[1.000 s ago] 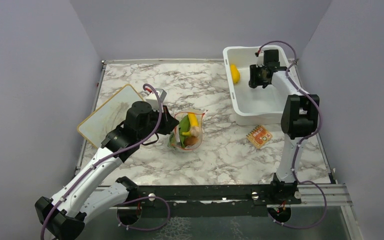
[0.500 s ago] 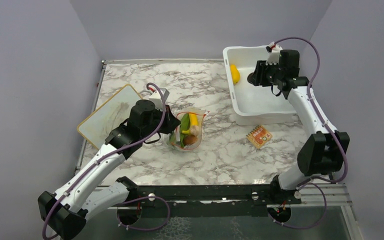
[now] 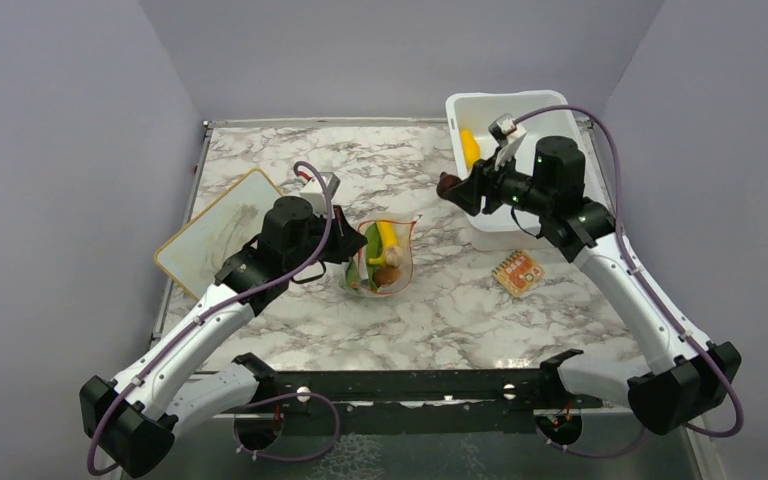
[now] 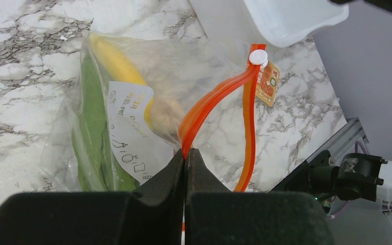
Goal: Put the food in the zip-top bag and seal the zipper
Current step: Place the fake fruit in the zipper food storage bag.
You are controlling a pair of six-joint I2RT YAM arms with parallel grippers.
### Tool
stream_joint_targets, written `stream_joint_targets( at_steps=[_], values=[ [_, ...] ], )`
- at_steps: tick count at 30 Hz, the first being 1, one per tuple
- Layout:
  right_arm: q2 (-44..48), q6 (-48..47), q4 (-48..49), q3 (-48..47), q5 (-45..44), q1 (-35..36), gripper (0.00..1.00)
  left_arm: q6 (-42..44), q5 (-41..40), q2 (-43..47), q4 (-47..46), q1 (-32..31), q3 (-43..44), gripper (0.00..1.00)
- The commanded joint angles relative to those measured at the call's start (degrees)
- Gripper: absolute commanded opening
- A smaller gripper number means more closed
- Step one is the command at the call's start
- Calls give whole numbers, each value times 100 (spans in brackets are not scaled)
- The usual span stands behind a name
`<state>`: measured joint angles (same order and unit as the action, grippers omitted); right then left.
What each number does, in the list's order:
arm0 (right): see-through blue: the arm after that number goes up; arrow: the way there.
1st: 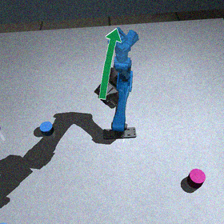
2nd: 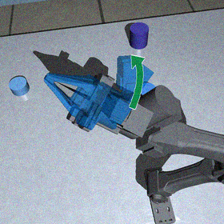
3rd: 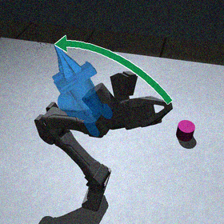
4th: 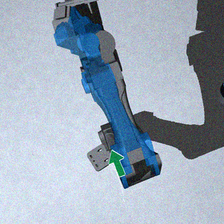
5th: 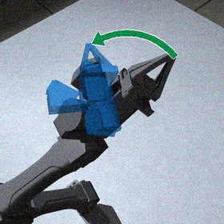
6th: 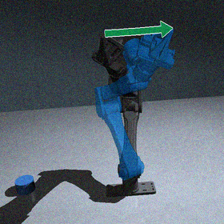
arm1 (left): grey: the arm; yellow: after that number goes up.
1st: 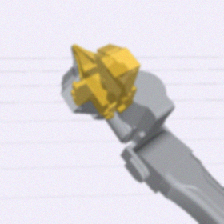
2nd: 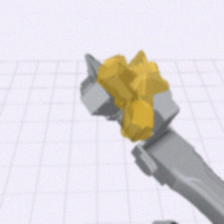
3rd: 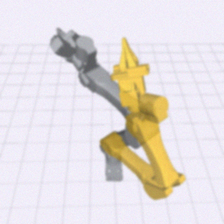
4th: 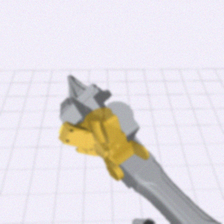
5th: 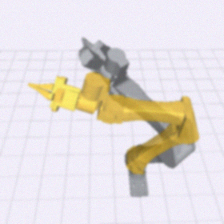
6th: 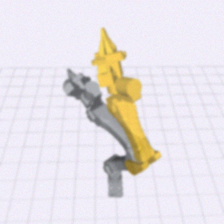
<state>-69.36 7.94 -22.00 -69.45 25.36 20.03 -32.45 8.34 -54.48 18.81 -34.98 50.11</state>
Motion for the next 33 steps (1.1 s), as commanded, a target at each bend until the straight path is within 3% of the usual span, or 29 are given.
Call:
stream_joint_targets(
  at_steps=[1, 6, 14, 21, 33],
  values=[
    [373, 92, 404, 514, 526, 456, 34, -174, 21, 69, -395, 9, 25, 0],
    [550, 524, 1028, 1000, 875, 1242, 34, -256, 89, 54, -536, 7, -46, 0],
    [147, 598, 1115, 1116, -136, 2520, 35, -308, 76, 206, -520, 10, -76, 0],
    [-304, 359, 926, 895, -1182, 2685, 38, -359, 245, 283, -508, 10, -156, 0],
    [-1117, 70, 1024, 619, -1764, 2759, 46, -482, 387, 383, -553, 0, -227, 0]
  ],
)
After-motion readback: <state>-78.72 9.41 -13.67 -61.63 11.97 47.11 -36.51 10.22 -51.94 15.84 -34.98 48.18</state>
